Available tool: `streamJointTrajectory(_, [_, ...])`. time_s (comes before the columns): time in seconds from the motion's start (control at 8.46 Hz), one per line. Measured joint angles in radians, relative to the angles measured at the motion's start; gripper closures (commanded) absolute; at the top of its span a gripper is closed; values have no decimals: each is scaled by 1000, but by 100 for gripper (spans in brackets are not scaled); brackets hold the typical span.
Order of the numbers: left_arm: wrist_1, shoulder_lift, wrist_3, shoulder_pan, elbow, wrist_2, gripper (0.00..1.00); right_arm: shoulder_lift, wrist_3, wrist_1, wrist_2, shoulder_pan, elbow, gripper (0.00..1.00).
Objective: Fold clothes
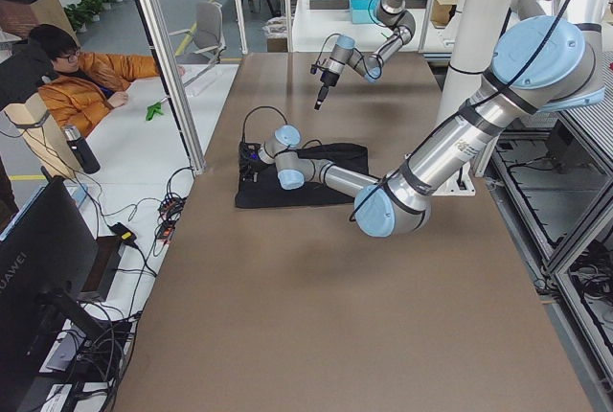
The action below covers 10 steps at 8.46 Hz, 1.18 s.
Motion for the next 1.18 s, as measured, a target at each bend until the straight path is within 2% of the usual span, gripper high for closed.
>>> streamJointTrajectory(0.35, [93, -26, 100, -35, -25, -11, 5, 106, -10, -42, -13, -9, -52, 6])
streamJointTrajectory(0.59, [100, 46, 179, -95, -93, -104, 5, 252, -56, -114, -86, -10, -146, 6])
streamJointTrajectory(0.83, [61, 138, 258, -163, -137, -203, 5, 399, -155, -153, -160, -8, -293, 6])
streamJointTrajectory(1.18, [-74, 255, 353, -236, -148, -305, 5, 634, -201, -132, -264, -2, -590, 6])
